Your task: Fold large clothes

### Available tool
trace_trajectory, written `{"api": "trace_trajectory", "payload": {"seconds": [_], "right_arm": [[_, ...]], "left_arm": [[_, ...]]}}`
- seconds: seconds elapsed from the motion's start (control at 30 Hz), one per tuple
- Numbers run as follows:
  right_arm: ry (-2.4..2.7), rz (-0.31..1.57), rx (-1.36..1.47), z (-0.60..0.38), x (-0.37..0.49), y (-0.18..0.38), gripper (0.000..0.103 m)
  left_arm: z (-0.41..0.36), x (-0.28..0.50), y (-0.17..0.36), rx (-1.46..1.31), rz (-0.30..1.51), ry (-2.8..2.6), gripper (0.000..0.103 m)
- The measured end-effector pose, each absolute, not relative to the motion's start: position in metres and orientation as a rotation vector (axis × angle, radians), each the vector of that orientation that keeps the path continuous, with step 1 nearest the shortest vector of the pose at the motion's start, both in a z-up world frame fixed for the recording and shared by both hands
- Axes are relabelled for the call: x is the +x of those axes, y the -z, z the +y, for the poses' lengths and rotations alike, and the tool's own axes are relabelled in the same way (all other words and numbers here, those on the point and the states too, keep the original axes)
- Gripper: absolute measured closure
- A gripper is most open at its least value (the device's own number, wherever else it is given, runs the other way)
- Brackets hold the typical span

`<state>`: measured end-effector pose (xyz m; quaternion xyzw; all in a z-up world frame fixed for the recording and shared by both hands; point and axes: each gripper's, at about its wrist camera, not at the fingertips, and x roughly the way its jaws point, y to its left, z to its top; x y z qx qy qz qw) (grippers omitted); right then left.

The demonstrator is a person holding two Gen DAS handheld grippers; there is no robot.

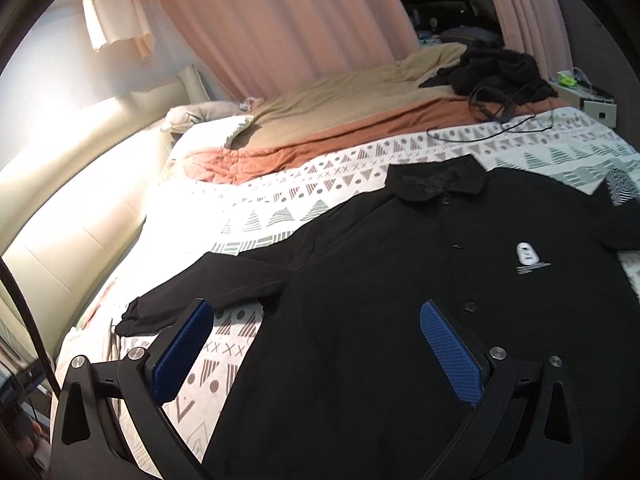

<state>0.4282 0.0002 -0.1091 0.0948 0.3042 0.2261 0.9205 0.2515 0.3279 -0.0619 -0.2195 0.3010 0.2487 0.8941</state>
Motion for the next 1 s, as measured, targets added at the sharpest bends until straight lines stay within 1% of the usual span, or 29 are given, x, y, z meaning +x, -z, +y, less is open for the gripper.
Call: {"api": "trace_trajectory", "payload": {"seconds": [0.17, 0.23, 0.33, 0.47, 0.5, 0.53, 0.6, 0.63, 0.7, 0.73, 0.8, 0.87, 0.9, 0.97, 1.0], "right_arm": [[-0.448, 0.678, 0.194, 0.016, 0.469, 0.123, 0.0], [-0.439, 0.692, 0.187, 0.023, 0.486, 0.125, 0.0], [-0.438, 0.709, 0.189, 0.029, 0.504, 0.127, 0.0], [-0.443, 0.725, 0.18, 0.042, 0.527, 0.135, 0.001], [-0.445, 0.73, 0.178, 0.044, 0.532, 0.138, 0.006], [-0.448, 0.739, 0.175, 0.047, 0.536, 0.141, 0.009], [-0.456, 0.757, 0.167, 0.053, 0.545, 0.147, 0.021], [-0.458, 0.763, 0.164, 0.056, 0.549, 0.15, 0.023], [-0.467, 0.775, 0.161, 0.06, 0.556, 0.154, 0.031], [-0.479, 0.786, 0.167, 0.063, 0.561, 0.158, 0.033], [-0.504, 0.814, 0.199, 0.066, 0.569, 0.164, 0.043], [-0.522, 0.836, 0.239, 0.066, 0.578, 0.169, 0.048], [-0.527, 0.839, 0.251, 0.064, 0.583, 0.171, 0.052], [-0.546, 0.85, 0.291, 0.062, 0.59, 0.175, 0.054], [-0.56, 0.856, 0.311, 0.063, 0.593, 0.178, 0.055]], "left_arm": [[0.374, 0.285, 0.079, -0.533, 0.674, -0.524, 0.003], [0.393, 0.297, 0.09, -0.586, 0.693, -0.525, 0.01], [0.421, 0.308, 0.11, -0.675, 0.723, -0.556, 0.015], [0.447, 0.323, 0.137, -0.768, 0.752, -0.591, 0.019], [0.451, 0.327, 0.142, -0.776, 0.76, -0.599, 0.019], [0.456, 0.331, 0.148, -0.782, 0.771, -0.611, 0.019], [0.463, 0.339, 0.16, -0.799, 0.788, -0.628, 0.02], [0.467, 0.343, 0.165, -0.806, 0.793, -0.634, 0.021], [0.473, 0.35, 0.176, -0.824, 0.808, -0.65, 0.024], [0.476, 0.352, 0.181, -0.84, 0.812, -0.656, 0.025], [0.481, 0.357, 0.191, -0.868, 0.816, -0.661, 0.029], [0.483, 0.364, 0.198, -0.858, 0.827, -0.686, 0.03], [0.484, 0.367, 0.2, -0.844, 0.826, -0.695, 0.033], [0.486, 0.373, 0.2, -0.803, 0.825, -0.718, 0.046], [0.487, 0.376, 0.201, -0.784, 0.838, -0.721, 0.06]]}}
